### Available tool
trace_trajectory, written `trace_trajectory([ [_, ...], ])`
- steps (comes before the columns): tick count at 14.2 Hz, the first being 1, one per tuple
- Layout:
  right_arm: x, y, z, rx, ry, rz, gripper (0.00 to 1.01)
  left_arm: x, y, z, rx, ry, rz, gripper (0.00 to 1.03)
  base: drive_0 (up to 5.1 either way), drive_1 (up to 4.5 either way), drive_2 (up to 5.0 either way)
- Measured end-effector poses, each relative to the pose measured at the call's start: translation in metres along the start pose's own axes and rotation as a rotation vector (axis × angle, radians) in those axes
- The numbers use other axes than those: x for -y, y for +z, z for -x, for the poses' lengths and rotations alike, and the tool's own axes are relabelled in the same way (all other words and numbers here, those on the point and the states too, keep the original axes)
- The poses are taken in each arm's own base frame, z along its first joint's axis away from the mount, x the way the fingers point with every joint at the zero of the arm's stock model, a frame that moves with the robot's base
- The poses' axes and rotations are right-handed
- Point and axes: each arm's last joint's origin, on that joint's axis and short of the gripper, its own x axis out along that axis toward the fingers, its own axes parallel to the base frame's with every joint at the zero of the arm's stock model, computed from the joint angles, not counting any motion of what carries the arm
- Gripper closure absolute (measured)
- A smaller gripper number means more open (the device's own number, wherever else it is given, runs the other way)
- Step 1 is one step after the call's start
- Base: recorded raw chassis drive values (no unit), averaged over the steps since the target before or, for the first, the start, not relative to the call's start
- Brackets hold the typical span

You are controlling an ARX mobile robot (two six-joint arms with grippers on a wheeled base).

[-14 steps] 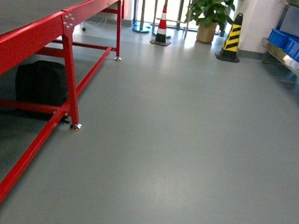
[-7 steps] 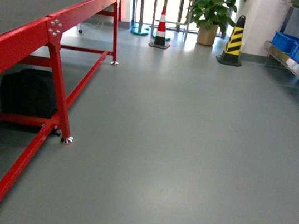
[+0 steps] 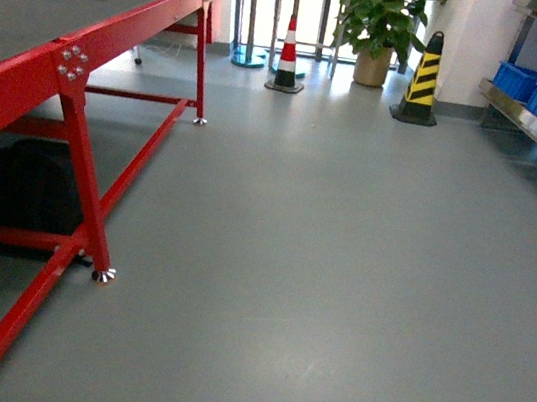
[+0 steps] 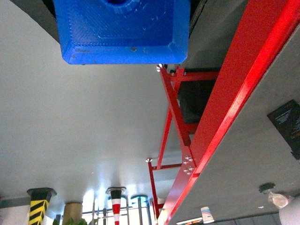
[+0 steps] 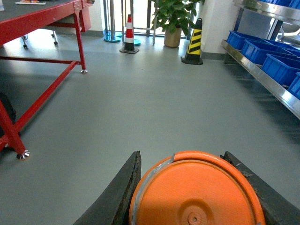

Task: Sort blue parts and orange caps into right shelf containers

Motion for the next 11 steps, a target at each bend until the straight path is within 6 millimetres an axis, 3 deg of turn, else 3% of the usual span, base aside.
trace_trajectory([
  [11, 0.0, 0.0, 0.0, 0.0, 0.0, 0.0, 0.58, 0.0001, -0.0003, 0.0001, -0.003, -0.001, 0.0, 0.58, 0.1, 4.42, -4.2],
])
